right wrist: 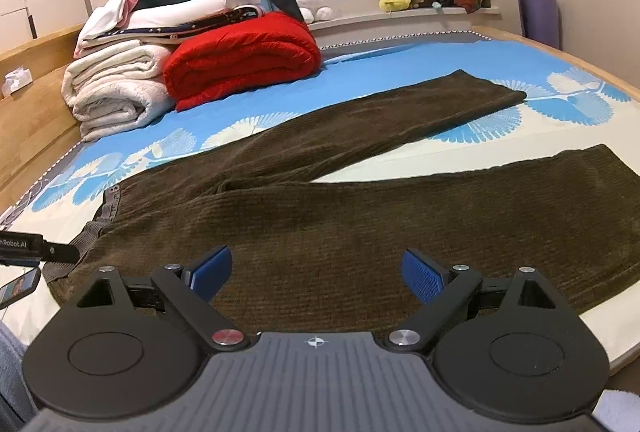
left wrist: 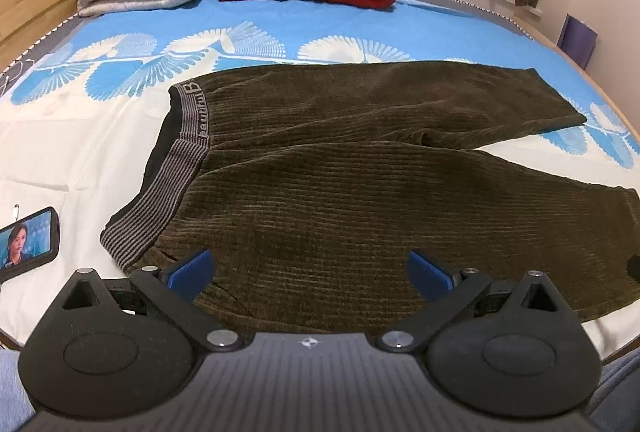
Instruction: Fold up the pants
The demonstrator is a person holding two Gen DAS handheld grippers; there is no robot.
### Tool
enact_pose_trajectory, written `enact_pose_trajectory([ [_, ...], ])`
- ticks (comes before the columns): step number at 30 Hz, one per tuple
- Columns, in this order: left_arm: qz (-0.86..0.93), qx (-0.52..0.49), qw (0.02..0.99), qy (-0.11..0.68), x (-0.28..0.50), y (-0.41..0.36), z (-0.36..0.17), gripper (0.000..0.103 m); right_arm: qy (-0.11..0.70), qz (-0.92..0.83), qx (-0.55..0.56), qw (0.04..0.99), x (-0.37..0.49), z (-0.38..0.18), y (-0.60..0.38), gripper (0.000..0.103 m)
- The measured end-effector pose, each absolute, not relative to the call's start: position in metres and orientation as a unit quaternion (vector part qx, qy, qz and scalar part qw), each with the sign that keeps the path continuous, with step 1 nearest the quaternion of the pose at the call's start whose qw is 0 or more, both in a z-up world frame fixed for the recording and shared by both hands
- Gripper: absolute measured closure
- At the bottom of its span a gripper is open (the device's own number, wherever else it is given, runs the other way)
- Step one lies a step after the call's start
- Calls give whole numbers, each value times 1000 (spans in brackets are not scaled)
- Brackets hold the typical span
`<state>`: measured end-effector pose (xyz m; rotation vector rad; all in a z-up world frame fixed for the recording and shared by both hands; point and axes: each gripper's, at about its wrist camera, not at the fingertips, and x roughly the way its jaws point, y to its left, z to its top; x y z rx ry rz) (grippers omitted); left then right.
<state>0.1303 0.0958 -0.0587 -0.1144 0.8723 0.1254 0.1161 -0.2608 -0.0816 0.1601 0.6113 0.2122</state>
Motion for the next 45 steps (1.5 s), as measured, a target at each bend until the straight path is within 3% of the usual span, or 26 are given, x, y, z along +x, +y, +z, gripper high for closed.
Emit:
enact_pose_trajectory([
  [15,58,14,904,423,191,102,-70,0,308,104,78,942,158,-89,-254,10],
  [25,78,95,913,388,333,204,-69,0,302,70,75,948,198,-89,-260,10],
  [30,83,60,895,434,413,244,-100,0,313,61,93,943,208,-95,-259,10],
  [37,79,-2,868,490,463,271,-152,0,329,61,72,940,220,-102,-246,10],
  [39,66,-27,864,498,463,277,-149,11,331,58,73,939,224,-102,-246,10],
  [40,60,-28,867,494,459,277,-144,30,332,56,73,939,226,-103,-245,10],
  [41,62,-18,870,489,455,275,-139,63,333,53,73,939,228,-103,-245,10],
  [42,58,-3,870,489,452,273,-135,65,333,52,73,938,229,-104,-244,10],
  [43,50,1,875,482,448,270,-130,84,335,51,73,938,231,-104,-243,10],
  [44,41,-2,877,479,443,268,-125,92,335,49,73,938,232,-104,-242,10],
  [45,41,0,880,473,436,263,-119,92,335,47,72,938,234,-105,-242,10],
])
